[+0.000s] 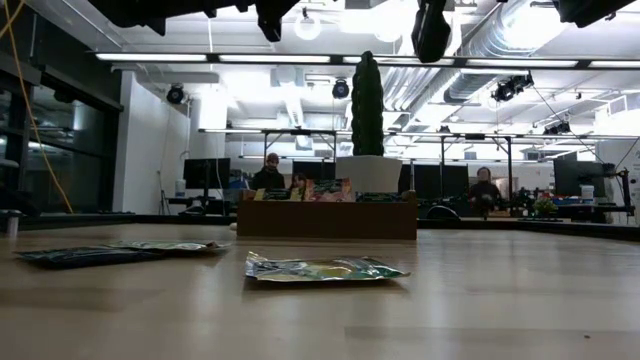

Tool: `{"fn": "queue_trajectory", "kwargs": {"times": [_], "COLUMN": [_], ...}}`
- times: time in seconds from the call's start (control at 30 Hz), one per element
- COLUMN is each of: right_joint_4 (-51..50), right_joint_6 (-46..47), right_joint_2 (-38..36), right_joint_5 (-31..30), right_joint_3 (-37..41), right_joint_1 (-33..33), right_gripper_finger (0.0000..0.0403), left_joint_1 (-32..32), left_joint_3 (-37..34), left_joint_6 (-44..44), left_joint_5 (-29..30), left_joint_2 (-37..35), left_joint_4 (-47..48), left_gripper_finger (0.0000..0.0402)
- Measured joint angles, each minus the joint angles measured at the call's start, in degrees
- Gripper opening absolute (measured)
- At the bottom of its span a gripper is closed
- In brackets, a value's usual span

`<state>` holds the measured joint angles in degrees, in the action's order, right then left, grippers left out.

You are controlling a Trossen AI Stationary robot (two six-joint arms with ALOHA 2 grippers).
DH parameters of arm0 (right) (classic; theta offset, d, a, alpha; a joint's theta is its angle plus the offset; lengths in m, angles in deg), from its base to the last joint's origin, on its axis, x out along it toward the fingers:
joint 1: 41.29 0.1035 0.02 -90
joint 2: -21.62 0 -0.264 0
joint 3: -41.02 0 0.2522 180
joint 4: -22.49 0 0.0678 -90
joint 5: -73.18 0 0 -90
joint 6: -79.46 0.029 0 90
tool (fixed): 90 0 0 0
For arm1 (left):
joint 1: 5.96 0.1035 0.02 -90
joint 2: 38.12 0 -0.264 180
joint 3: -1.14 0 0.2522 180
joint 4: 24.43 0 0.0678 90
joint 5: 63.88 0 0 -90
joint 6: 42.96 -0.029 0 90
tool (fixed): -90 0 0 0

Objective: Pick & Place Tea
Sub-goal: Put the purple tea bag into the right section of the wooden organizer

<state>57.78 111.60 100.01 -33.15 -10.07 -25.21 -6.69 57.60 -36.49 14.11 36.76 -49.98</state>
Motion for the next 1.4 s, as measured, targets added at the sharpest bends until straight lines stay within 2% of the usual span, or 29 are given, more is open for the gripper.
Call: {"fn": "queue_trajectory", "kwargs": {"times": [0.8,1.03,1.23,1.4], "right_joint_4": [-0.3,-0.4,-0.4,-0.4], "right_joint_6": [0.4,0.5,0.5,0.9], "right_joint_2": [0.0,0.0,0.0,0.0], "right_joint_5": [0.0,0.0,-0.1,-1.2], "right_joint_3": [0.0,0.0,0.0,0.0], "right_joint_1": [-1.1,-1.1,-1.1,-1.1], "right_gripper_finger": [0.0,0.0,0.0,0.0], "left_joint_1": [0.0,0.0,0.0,0.0], "left_joint_3": [0.0,0.0,0.0,0.0], "left_joint_6": [1.2,0.9,-1.4,-1.9], "left_joint_5": [0.5,1.0,2.0,3.9], "left_joint_2": [0.0,0.0,0.0,0.0], "left_joint_4": [0.0,0.4,0.9,1.0], "left_gripper_finger": [0.0198,0.0125,0.0019,0.0006]}}
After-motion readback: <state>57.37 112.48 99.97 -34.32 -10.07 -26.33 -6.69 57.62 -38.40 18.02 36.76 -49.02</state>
